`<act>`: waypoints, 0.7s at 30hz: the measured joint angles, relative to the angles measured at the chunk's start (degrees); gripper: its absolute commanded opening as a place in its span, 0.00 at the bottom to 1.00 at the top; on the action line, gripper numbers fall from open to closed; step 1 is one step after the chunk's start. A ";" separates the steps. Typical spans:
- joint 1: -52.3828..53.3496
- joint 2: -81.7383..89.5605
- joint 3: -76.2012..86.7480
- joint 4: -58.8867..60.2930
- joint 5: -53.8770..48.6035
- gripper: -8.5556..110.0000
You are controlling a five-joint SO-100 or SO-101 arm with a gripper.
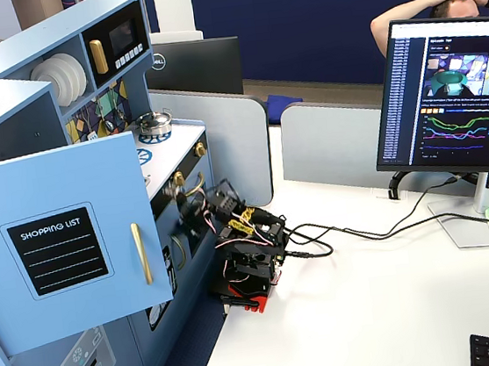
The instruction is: Take off the lid from the green recipient and place it on the counter
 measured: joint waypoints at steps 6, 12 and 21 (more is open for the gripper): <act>-0.09 -8.79 -14.94 -10.99 0.00 0.29; -0.09 -15.03 -23.64 -18.54 -1.67 0.35; -0.09 -23.47 -31.73 -24.35 -2.29 0.35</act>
